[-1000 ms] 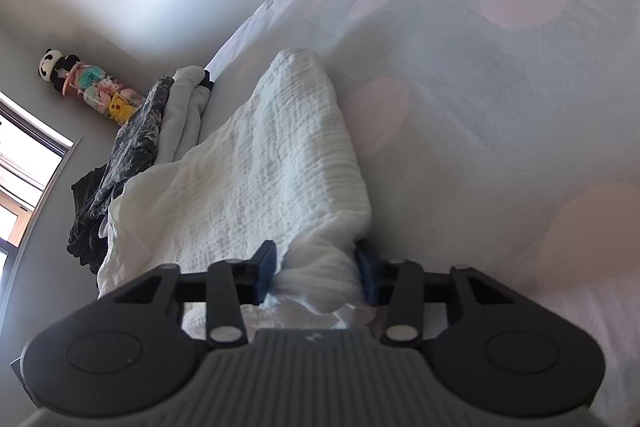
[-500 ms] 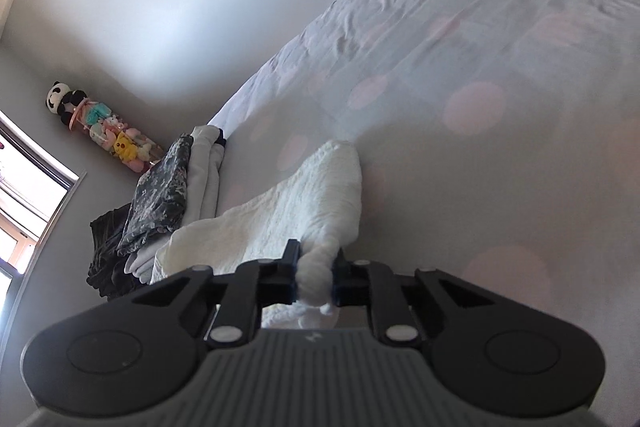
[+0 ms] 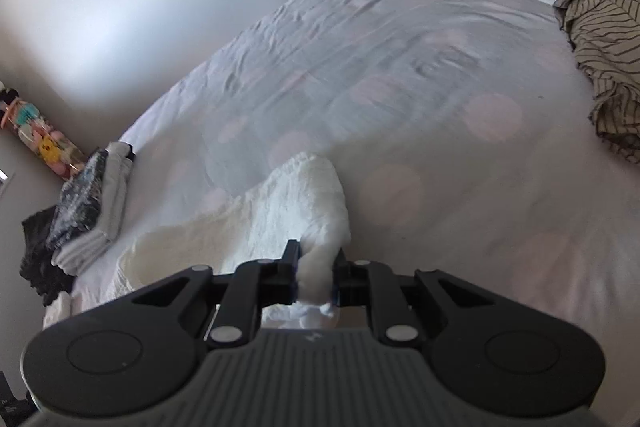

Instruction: Fold clothes

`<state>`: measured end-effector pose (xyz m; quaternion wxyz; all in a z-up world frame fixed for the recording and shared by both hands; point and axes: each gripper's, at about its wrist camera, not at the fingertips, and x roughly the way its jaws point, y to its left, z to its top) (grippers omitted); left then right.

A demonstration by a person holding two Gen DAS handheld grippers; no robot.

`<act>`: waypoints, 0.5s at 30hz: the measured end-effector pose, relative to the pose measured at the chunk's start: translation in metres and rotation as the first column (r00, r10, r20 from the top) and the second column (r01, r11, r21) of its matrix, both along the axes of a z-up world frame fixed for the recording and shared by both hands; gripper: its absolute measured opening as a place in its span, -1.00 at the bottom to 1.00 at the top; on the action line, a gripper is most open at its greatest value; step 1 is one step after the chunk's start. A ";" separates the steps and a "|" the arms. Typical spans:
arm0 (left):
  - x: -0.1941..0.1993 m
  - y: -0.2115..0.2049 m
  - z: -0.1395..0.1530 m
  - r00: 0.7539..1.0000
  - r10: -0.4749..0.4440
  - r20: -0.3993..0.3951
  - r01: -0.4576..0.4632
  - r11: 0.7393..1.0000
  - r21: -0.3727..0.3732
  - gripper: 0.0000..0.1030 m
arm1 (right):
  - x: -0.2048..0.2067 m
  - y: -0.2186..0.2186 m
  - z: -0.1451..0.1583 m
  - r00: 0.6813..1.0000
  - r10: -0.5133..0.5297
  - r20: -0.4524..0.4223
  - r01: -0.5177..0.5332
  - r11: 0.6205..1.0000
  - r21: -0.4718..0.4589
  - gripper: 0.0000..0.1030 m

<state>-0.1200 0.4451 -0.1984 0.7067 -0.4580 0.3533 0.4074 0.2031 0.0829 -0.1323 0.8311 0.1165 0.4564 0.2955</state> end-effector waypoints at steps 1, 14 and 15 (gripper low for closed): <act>0.000 -0.002 -0.002 1.000 -0.003 -0.010 0.003 1.000 -0.006 -0.67 | 0.000 -0.002 -0.005 1.000 -0.001 -0.013 0.001 1.000 -0.012 -0.67; -0.014 -0.015 0.028 0.998 -0.054 -0.018 0.054 0.999 0.001 0.15 | -0.018 -0.009 -0.004 0.996 -0.027 0.079 0.031 0.998 -0.049 -0.35; -0.016 -0.016 0.031 0.998 -0.059 -0.008 0.059 0.998 0.001 0.15 | -0.020 -0.009 -0.003 0.996 -0.022 0.089 0.027 0.999 -0.047 -0.35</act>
